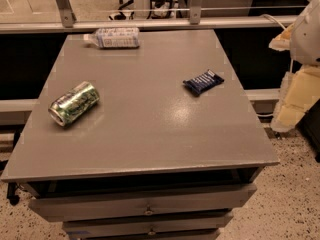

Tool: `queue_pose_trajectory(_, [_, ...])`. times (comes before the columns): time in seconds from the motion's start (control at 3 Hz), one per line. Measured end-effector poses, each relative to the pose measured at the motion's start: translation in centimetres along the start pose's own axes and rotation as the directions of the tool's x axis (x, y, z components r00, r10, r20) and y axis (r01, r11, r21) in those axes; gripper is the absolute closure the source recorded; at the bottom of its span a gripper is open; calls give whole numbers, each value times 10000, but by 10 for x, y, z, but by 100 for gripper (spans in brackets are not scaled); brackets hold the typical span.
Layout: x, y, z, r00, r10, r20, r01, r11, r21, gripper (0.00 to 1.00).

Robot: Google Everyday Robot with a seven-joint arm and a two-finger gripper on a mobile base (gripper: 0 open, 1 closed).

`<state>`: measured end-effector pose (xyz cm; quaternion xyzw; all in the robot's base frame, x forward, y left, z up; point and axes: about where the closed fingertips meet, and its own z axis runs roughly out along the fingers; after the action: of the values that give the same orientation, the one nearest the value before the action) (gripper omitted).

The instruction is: Move rxbar blueberry near green can

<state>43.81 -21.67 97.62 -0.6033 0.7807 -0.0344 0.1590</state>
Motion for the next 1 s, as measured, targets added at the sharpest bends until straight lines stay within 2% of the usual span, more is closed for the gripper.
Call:
queue_pose_trajectory(0.33, [0, 0, 0, 10000, 0, 0, 0, 10000, 0, 0])
queue_pose_trajectory(0.67, [-1, -11, 4, 9990, 35, 437, -44, 9998, 205, 0])
queue_pose_trajectory(1.0, [-12, -52, 24, 9849, -78, 1730, -10, 9987, 510, 0])
